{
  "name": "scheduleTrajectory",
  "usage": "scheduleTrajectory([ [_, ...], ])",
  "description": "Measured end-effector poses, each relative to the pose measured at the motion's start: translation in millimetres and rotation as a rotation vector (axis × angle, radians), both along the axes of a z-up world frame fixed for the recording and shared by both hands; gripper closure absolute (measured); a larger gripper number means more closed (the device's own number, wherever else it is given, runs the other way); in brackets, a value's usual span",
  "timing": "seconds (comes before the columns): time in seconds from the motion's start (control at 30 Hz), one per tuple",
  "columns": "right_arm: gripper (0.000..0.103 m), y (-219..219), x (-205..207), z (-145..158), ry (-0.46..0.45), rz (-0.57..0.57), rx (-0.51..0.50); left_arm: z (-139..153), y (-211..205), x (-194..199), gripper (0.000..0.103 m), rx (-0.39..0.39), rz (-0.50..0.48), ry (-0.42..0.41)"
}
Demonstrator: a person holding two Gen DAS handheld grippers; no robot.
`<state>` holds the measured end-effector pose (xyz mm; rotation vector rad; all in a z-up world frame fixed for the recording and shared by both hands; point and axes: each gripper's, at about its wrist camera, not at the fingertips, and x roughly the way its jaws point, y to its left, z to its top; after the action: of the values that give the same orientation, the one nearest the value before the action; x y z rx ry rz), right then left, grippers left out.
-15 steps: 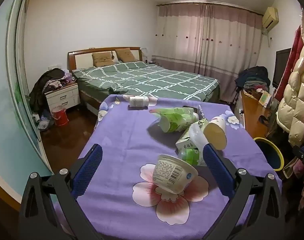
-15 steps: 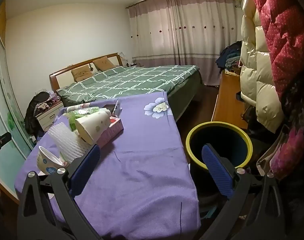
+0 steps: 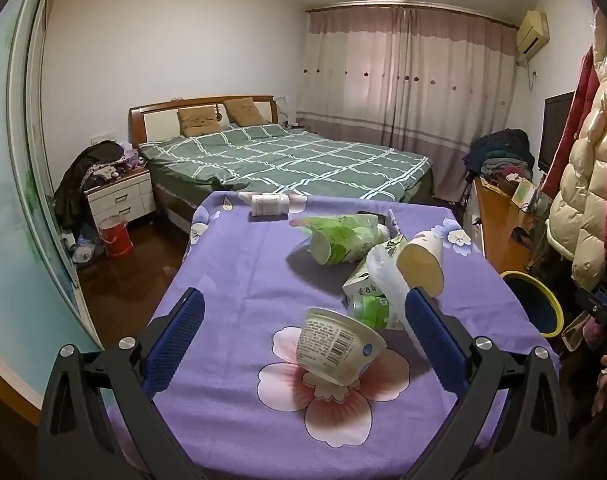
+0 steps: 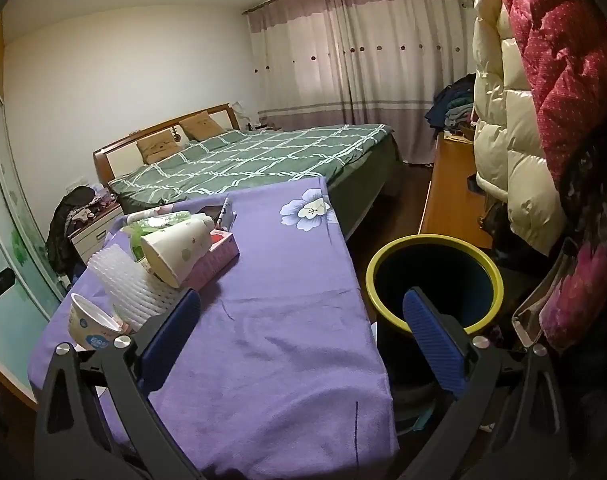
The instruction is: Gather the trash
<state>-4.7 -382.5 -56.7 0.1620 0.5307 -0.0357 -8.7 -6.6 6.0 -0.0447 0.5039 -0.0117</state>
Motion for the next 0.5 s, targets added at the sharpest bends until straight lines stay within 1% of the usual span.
scheduleTrajectory([
  [0.5, 0.006, -1, 8, -5, 0.015, -0.002, 0.006, -6, -3, 9, 0.004, 0.011, -0.012, 0.023],
])
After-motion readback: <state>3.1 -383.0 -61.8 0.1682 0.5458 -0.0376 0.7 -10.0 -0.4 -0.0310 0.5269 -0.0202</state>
